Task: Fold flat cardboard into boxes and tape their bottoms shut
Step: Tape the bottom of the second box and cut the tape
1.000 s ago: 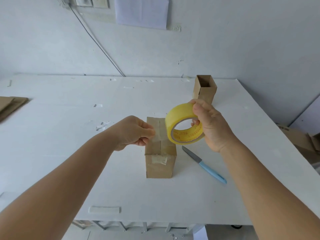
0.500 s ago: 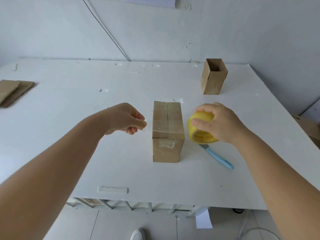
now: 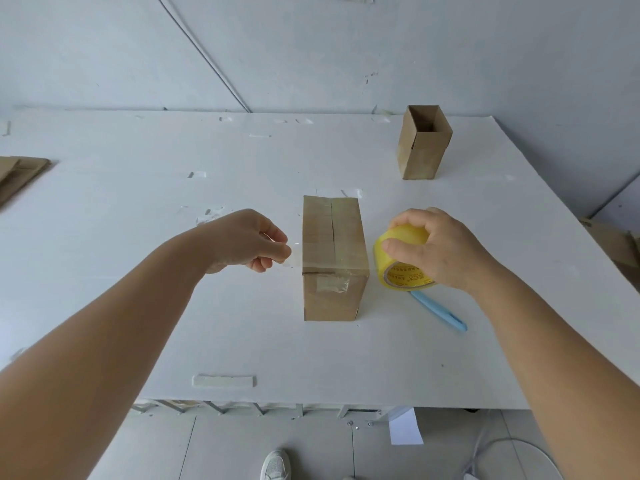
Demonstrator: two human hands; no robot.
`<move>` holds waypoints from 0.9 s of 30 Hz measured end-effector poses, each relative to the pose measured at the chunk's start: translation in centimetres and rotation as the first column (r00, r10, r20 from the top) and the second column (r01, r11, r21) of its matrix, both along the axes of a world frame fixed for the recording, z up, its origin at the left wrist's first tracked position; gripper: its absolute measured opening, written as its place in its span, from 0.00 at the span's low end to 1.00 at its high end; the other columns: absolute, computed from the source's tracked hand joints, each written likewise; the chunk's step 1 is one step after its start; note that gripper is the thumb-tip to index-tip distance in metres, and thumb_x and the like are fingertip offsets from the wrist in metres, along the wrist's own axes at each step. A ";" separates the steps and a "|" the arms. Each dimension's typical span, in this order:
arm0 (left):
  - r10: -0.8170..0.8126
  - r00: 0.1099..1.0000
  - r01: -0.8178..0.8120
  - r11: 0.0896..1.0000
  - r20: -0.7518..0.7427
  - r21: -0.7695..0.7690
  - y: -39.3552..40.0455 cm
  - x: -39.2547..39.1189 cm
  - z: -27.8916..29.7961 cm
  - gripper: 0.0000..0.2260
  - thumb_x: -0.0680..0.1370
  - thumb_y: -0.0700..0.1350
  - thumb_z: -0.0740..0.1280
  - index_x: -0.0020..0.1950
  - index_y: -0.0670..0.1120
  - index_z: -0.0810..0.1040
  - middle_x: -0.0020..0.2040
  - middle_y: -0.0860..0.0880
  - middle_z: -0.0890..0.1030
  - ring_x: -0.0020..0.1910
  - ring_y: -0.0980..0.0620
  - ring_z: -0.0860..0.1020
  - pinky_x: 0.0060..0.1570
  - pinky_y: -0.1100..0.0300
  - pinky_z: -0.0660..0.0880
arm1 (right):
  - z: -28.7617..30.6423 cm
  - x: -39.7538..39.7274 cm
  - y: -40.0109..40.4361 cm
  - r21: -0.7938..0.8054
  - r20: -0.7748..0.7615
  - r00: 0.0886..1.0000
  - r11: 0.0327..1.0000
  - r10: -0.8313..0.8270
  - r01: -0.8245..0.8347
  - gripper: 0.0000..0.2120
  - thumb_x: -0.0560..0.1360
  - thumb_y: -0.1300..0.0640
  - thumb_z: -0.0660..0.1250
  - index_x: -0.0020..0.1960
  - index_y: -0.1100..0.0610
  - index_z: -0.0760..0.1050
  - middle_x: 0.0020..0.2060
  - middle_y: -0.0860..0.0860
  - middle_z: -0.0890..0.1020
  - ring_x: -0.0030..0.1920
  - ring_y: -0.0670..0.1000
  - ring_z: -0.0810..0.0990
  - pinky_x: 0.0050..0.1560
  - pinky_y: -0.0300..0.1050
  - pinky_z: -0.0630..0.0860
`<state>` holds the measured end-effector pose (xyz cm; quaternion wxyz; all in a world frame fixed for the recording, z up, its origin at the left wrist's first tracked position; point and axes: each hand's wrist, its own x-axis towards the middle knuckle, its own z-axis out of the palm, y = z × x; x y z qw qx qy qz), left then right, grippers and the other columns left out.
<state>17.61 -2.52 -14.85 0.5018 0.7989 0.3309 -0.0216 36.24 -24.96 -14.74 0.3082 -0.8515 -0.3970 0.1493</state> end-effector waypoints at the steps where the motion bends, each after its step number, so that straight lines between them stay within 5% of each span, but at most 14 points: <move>1: 0.000 1.000 0.000 1.000 0.003 -0.003 0.0 0.0 -0.1 0.06 0.72 0.40 0.73 0.48 0.43 0.80 0.34 0.49 0.83 0.33 0.53 0.79 0.38 0.60 0.79 | 0.0 0.0 0.0 0.000 -0.006 1.000 1.000 -0.001 0.001 0.09 0.69 0.44 0.70 0.48 0.37 0.74 0.51 0.47 0.72 0.52 0.50 0.72 0.40 0.36 0.66; 10: 0.009 1.000 -0.008 0.999 0.025 -0.047 0.2 0.1 -1.9 0.08 0.72 0.40 0.73 0.49 0.42 0.79 0.32 0.50 0.83 0.34 0.52 0.79 0.44 0.56 0.80 | -1.1 0.2 -0.2 -0.010 -0.038 0.999 1.000 0.001 -0.001 0.09 0.70 0.44 0.70 0.48 0.38 0.74 0.49 0.46 0.72 0.50 0.49 0.73 0.40 0.38 0.67; 19: -0.062 0.997 0.070 0.967 0.039 -0.246 -0.1 0.7 -4.3 0.05 0.76 0.41 0.70 0.50 0.42 0.78 0.33 0.53 0.82 0.35 0.55 0.78 0.41 0.64 0.77 | -3.8 -0.3 -0.2 0.109 -0.261 0.965 0.994 -0.002 0.032 0.11 0.64 0.40 0.68 0.46 0.39 0.76 0.49 0.48 0.78 0.48 0.48 0.77 0.45 0.43 0.73; 25: -0.049 0.995 0.023 0.959 -0.085 -0.282 0.0 0.4 -5.1 0.25 0.63 0.59 0.75 0.51 0.44 0.75 0.41 0.45 0.79 0.38 0.51 0.80 0.43 0.59 0.79 | -4.2 -0.1 -0.2 0.128 -0.244 0.970 0.991 -0.003 0.035 0.07 0.68 0.45 0.71 0.46 0.40 0.76 0.50 0.49 0.77 0.48 0.49 0.76 0.45 0.43 0.73; 27: 0.023 0.997 -0.038 0.978 -0.074 -0.205 -0.5 0.3 -5.7 0.23 0.65 0.58 0.76 0.49 0.44 0.75 0.40 0.45 0.79 0.35 0.52 0.80 0.40 0.59 0.79 | -4.3 0.0 -0.1 0.127 -0.237 0.972 0.991 -0.002 0.033 0.06 0.71 0.48 0.71 0.46 0.41 0.76 0.50 0.49 0.77 0.49 0.50 0.76 0.45 0.43 0.73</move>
